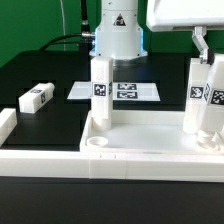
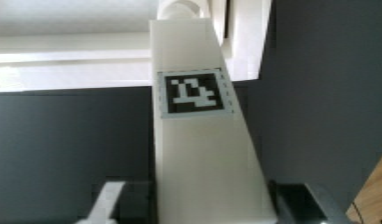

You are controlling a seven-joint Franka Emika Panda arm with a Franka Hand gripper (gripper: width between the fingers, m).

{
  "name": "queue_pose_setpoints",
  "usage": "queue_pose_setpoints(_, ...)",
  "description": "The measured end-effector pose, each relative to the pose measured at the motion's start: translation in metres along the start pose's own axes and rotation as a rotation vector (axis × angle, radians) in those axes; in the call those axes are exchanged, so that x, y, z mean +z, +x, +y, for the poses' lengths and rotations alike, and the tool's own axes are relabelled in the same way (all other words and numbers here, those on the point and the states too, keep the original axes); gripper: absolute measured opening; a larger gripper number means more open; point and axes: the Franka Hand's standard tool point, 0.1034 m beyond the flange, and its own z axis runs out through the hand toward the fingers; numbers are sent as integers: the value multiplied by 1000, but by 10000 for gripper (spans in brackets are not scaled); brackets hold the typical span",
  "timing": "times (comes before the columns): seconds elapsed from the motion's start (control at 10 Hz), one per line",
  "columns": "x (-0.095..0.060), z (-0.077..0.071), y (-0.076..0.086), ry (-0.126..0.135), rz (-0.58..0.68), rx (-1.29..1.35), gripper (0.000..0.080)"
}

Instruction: Assemble desk

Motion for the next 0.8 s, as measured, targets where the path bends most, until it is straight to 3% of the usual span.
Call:
queue_pose_setpoints(0.4,5,13,14,-4,14,54,295)
queue_pose_setpoints(0.8,6,4,11,3,11,53,295)
